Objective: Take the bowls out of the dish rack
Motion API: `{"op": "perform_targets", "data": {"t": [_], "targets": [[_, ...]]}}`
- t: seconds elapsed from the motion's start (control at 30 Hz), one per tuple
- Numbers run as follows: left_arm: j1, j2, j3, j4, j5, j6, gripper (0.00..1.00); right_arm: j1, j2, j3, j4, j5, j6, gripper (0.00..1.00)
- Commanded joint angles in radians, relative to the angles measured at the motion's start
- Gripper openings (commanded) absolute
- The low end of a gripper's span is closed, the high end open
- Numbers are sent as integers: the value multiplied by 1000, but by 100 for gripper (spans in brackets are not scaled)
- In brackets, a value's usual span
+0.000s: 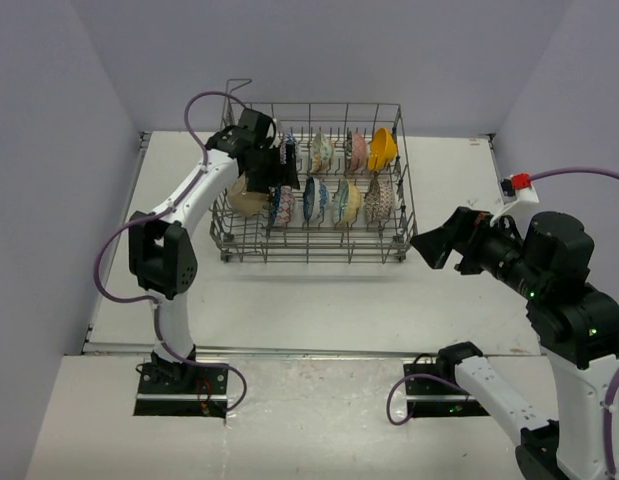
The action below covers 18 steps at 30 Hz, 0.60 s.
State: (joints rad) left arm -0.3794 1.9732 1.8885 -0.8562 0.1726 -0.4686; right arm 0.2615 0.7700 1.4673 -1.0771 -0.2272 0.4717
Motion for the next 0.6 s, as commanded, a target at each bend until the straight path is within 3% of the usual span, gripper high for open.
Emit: {"op": "perform_targets", "data": {"t": [0.0, 0.2, 0.57], "targets": [[19, -2, -51, 80, 31, 8, 85, -1, -5, 28, 29, -60, 13, 99], [20, 0, -149, 175, 140, 1, 84, -1, 11, 37, 26, -95, 8, 99], [30, 30, -177, 286, 258, -45, 54, -1, 26, 45, 23, -124, -18, 99]]}}
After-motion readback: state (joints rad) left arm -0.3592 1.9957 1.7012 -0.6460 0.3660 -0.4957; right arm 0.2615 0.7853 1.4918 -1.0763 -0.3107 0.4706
